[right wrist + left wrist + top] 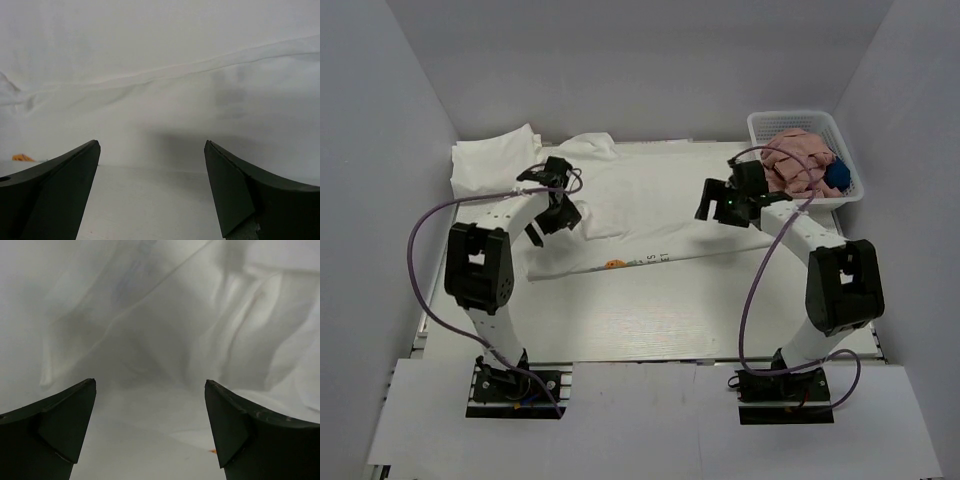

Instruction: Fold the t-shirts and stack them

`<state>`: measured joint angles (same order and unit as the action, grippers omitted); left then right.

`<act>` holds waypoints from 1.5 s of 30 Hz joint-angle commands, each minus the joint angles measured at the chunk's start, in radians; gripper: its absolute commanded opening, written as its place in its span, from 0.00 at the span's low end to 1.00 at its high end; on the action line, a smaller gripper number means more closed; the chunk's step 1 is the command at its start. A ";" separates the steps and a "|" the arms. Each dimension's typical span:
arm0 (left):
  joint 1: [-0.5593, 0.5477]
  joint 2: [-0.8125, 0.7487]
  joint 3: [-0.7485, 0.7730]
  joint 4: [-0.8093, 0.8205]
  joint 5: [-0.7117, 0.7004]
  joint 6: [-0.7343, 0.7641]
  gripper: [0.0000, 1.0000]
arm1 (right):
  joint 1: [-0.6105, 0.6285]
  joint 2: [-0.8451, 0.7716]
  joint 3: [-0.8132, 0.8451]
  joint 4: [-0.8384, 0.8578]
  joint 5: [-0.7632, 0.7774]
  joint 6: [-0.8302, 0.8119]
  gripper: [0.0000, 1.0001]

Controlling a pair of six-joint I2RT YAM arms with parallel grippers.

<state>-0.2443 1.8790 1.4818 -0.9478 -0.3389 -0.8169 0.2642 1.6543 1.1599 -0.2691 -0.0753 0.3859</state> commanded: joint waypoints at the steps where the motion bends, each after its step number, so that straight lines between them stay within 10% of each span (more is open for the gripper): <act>1: -0.001 -0.161 -0.169 0.067 0.034 -0.047 0.99 | 0.137 0.019 0.032 0.018 -0.023 -0.131 0.90; 7: -0.001 -0.274 -0.475 0.247 0.074 -0.057 0.99 | 0.335 0.163 0.190 0.083 -0.130 -0.258 0.90; 19: 0.008 -0.184 -0.525 0.196 0.066 -0.061 0.99 | 0.535 0.568 0.743 -0.021 -0.046 -0.265 0.84; 29: 0.008 -0.241 -0.598 0.216 0.100 -0.033 0.99 | 0.587 0.664 0.807 0.034 0.071 -0.081 0.75; 32: 0.008 -0.262 -0.627 0.239 0.129 -0.033 0.99 | 0.592 0.693 0.814 0.073 0.071 -0.052 0.66; 40: 0.008 -0.273 -0.661 0.239 0.129 -0.024 0.99 | 0.587 0.711 0.817 0.120 0.169 -0.079 0.01; 45: 0.008 -0.308 -0.716 0.259 0.163 -0.033 0.99 | 0.578 0.706 0.797 0.154 0.212 -0.134 0.00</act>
<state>-0.2356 1.5528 0.8425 -0.6384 -0.2455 -0.8448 0.8505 2.3661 1.9358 -0.1841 0.0792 0.2935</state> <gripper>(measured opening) 0.992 0.014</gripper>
